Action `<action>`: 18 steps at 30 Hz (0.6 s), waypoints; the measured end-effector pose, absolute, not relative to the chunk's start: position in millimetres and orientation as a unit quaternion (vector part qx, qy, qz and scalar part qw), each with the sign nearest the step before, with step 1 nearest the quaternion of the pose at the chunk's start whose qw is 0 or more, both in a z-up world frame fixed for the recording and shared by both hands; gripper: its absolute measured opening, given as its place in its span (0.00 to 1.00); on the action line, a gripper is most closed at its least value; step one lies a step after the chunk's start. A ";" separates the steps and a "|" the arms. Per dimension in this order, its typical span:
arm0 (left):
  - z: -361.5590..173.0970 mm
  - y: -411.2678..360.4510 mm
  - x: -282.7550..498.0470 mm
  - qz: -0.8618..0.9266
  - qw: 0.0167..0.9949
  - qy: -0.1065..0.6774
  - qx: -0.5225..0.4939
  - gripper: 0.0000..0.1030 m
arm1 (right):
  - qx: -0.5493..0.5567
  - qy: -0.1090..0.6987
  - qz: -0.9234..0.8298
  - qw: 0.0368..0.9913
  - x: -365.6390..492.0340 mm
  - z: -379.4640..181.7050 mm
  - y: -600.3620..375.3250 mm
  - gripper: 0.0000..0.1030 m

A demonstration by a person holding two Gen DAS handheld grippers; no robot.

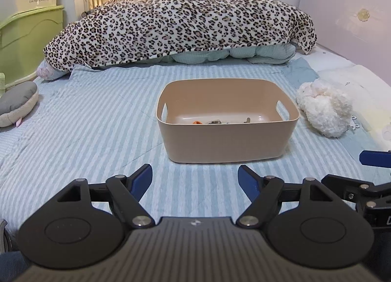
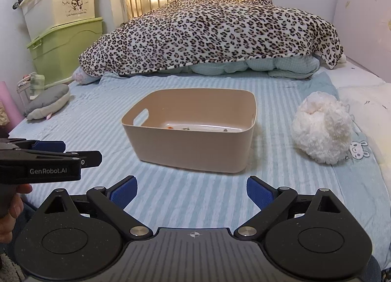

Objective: Organize objects

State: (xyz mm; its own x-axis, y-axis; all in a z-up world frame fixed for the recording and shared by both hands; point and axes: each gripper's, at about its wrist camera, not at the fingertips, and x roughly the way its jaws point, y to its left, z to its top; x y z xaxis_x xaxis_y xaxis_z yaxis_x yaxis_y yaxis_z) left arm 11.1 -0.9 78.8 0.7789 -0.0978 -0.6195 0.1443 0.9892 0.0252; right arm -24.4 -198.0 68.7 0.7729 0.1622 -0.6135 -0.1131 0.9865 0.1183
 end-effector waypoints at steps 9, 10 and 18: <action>89.8 -0.2 -23.1 -0.076 0.946 0.315 0.025 0.76 | 0.050 0.330 0.076 0.940 -42.9 74.5 -201.0 0.96; 90.8 0.0 -26.0 -0.077 0.946 0.315 0.023 0.76 | 0.050 0.329 0.077 0.940 -45.9 76.1 -200.9 0.96; 92.9 4.0 -46.0 -0.068 0.948 0.311 0.029 0.76 | 0.044 0.319 0.083 0.943 -63.5 89.5 -198.1 0.97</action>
State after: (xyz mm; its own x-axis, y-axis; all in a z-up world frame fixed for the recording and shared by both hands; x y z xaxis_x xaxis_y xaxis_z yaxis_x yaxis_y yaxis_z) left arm -46.0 4.0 92.9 0.7972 -0.1111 -0.5934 0.1470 0.9891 0.0123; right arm -63.5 -198.1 89.5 0.7826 0.1849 -0.5944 -0.1292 0.9823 0.1355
